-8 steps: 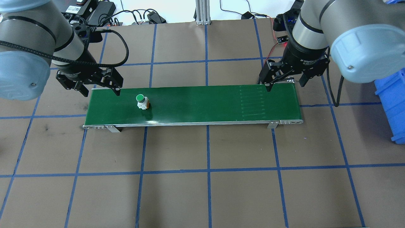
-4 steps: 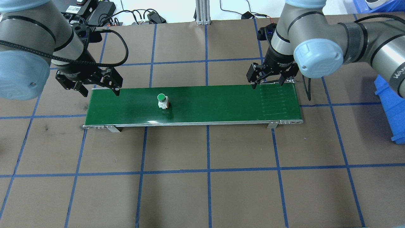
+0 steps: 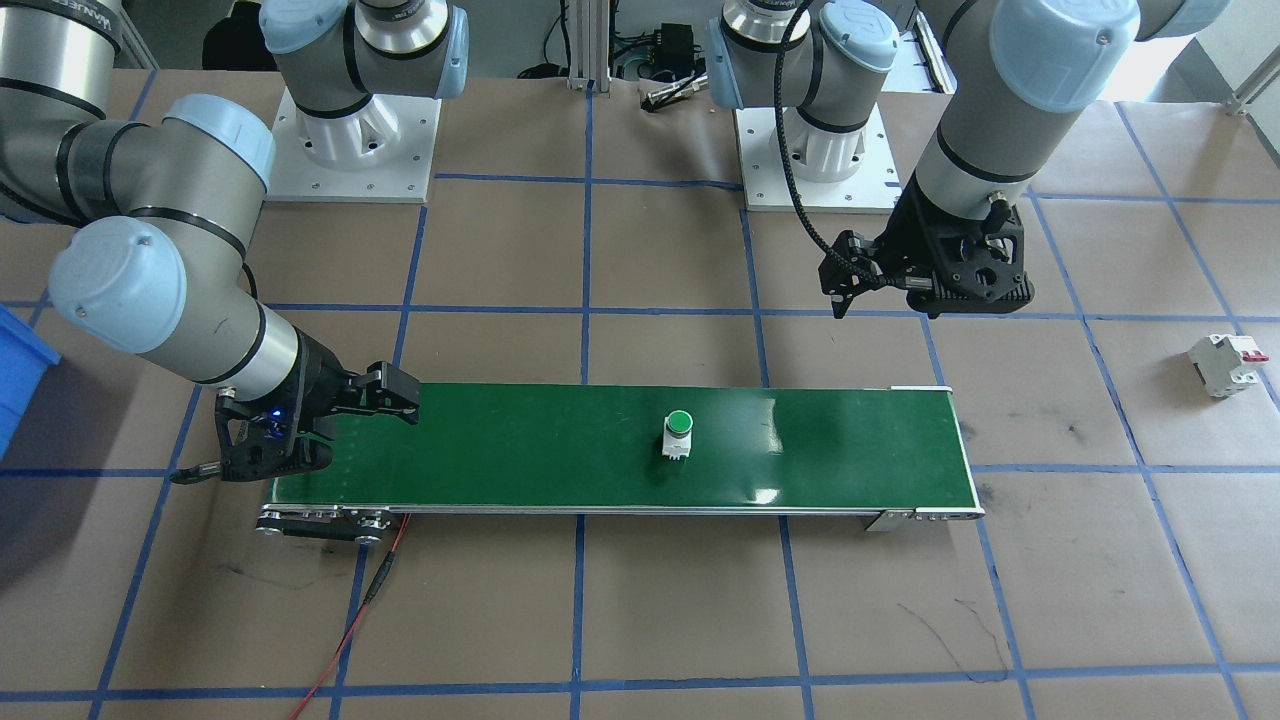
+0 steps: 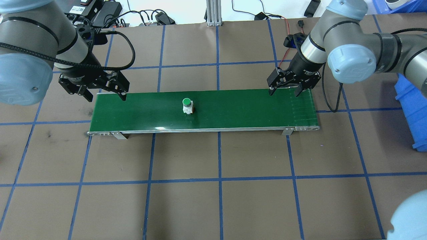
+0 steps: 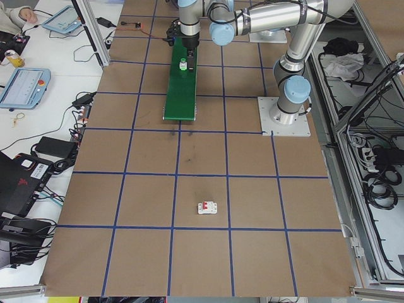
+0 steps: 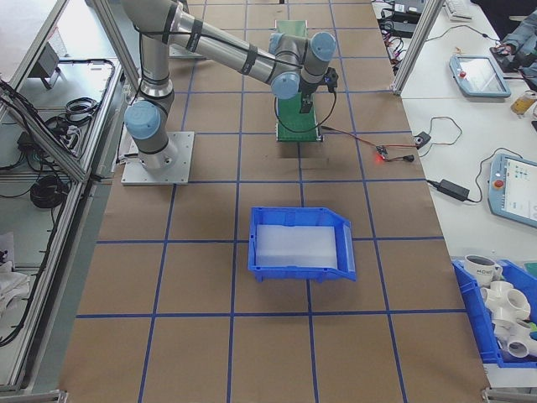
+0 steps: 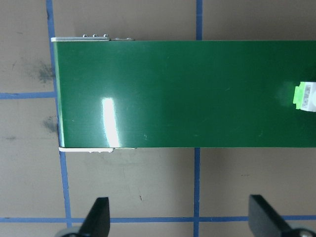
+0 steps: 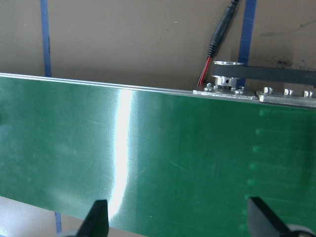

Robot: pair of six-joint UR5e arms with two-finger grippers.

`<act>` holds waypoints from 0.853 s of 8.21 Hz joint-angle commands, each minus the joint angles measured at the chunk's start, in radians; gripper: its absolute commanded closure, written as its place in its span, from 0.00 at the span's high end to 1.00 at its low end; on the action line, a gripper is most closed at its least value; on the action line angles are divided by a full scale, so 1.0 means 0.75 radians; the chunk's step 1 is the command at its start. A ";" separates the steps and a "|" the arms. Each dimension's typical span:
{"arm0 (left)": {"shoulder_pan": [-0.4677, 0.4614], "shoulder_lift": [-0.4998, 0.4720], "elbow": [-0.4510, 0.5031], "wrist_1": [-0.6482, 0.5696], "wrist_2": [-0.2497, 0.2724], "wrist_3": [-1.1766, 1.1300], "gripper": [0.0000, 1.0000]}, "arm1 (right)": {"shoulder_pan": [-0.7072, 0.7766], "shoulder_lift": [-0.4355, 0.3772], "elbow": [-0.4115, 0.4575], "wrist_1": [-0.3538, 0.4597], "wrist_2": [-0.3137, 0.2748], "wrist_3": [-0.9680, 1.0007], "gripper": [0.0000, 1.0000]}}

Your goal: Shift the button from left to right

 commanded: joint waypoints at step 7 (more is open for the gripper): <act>0.002 0.000 -0.004 0.009 -0.005 -0.014 1.00 | -0.021 -0.010 0.009 -0.053 0.065 0.252 1.00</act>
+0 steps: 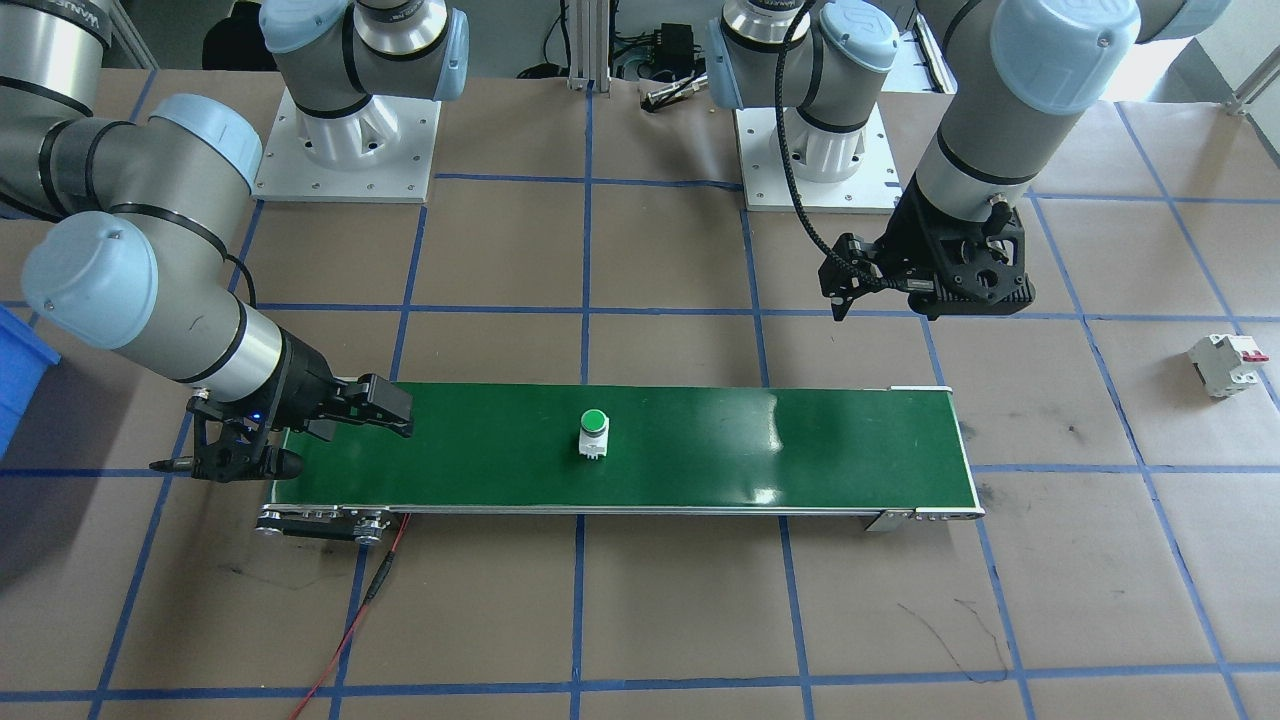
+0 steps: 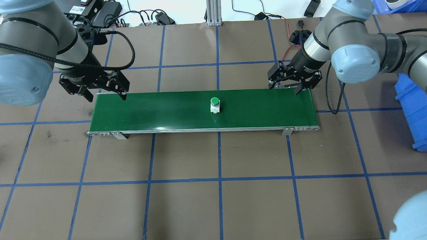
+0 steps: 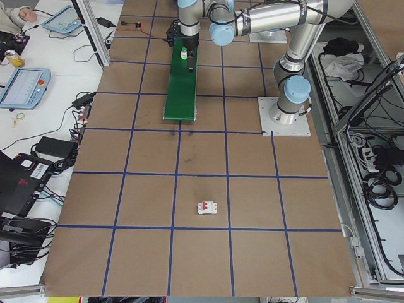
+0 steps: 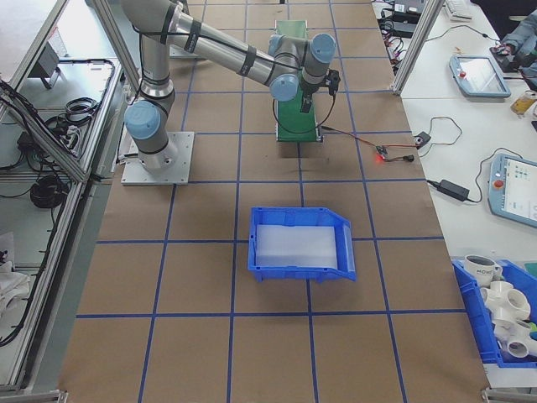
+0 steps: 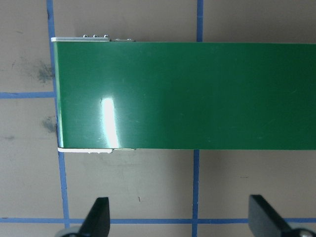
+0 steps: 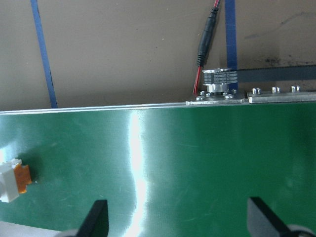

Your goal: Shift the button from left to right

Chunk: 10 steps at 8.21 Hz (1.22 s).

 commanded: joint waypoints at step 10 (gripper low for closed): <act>0.000 0.001 -0.004 0.047 0.002 -0.004 1.00 | 0.172 0.051 0.024 -0.163 -0.102 0.234 0.99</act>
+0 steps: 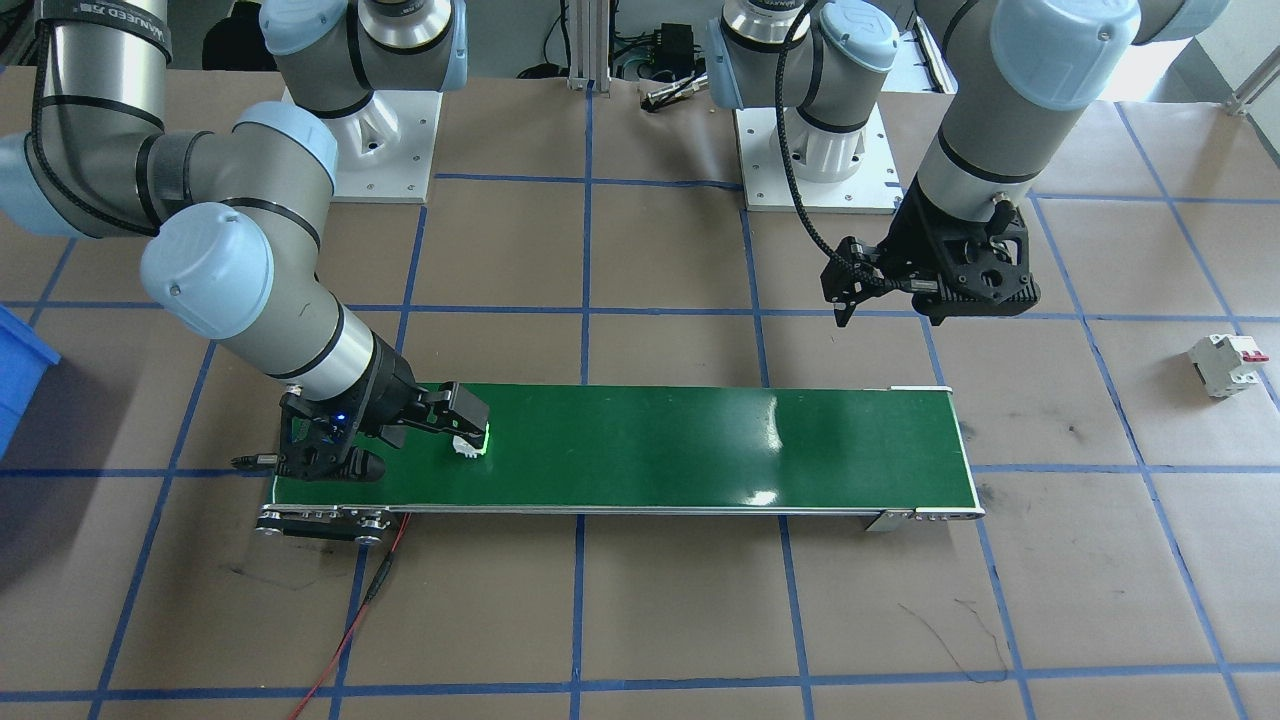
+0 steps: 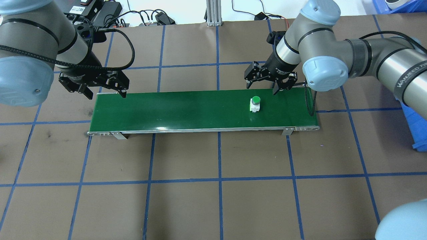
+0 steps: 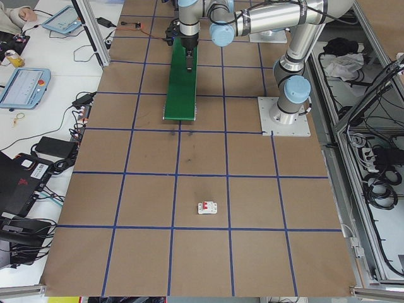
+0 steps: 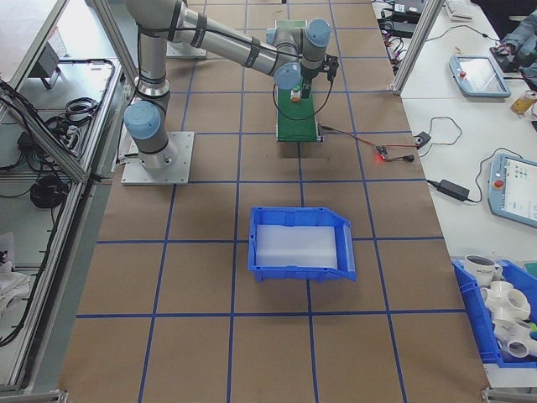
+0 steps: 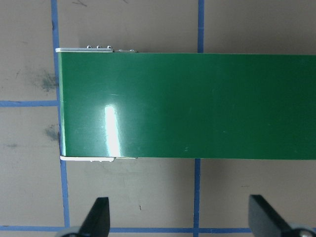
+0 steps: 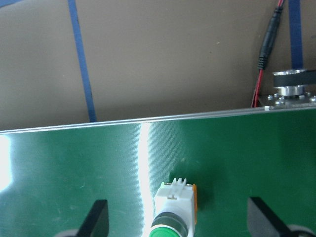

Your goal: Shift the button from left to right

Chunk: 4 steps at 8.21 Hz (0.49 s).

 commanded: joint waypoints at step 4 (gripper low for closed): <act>0.000 0.000 0.009 0.000 0.000 0.001 1.00 | 0.010 0.039 0.034 0.116 -0.303 -0.239 0.54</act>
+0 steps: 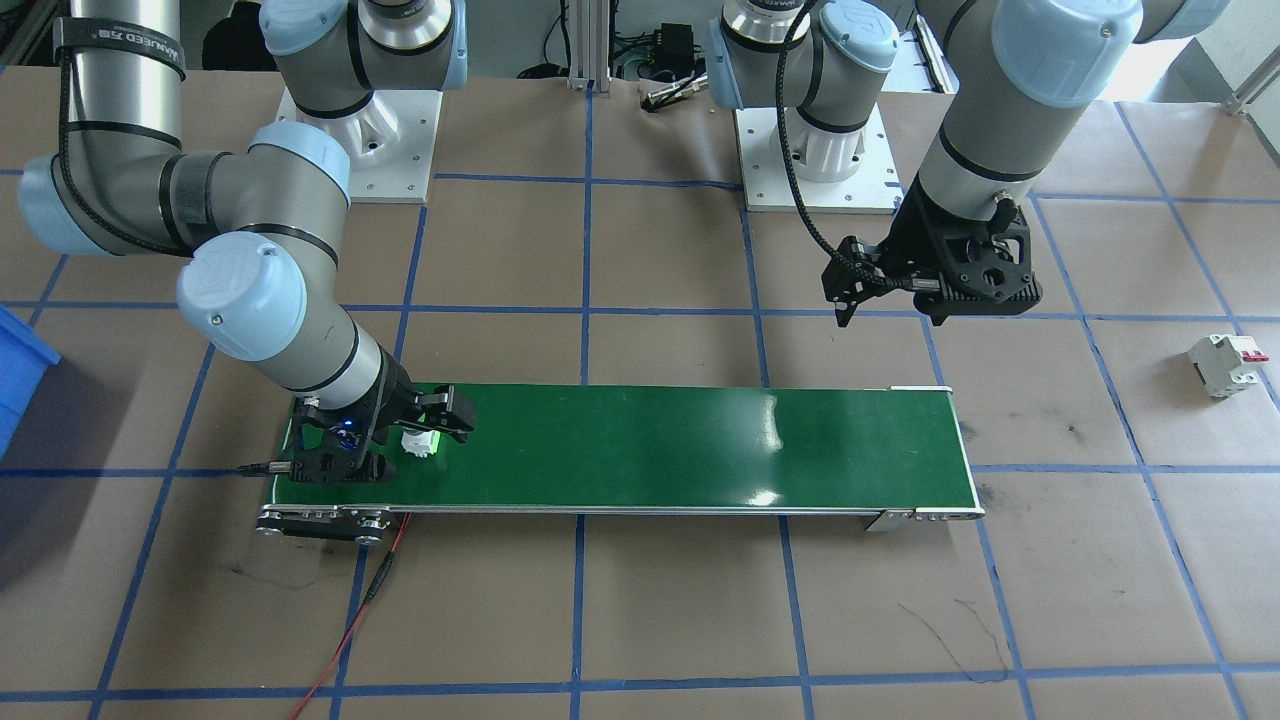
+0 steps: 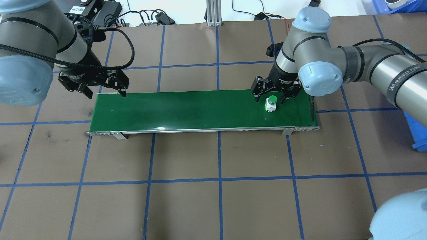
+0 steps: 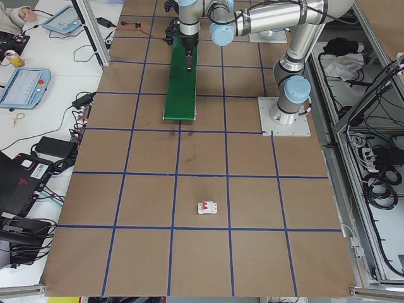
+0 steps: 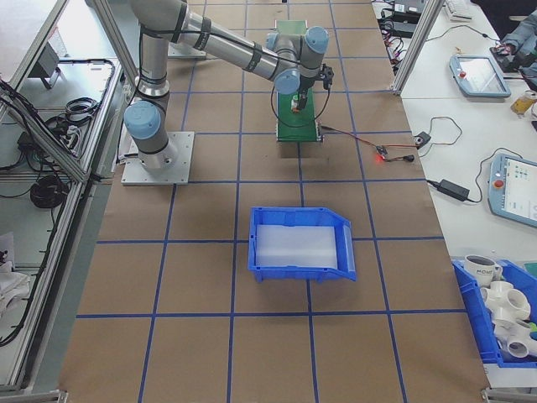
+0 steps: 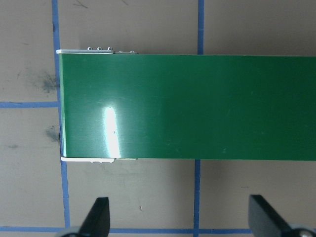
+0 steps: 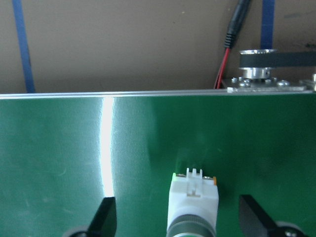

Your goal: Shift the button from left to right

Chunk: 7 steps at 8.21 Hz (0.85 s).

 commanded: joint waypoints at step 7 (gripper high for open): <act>0.000 0.000 0.004 0.001 0.000 0.000 1.00 | -0.232 -0.050 -0.179 0.264 -0.241 -0.341 0.00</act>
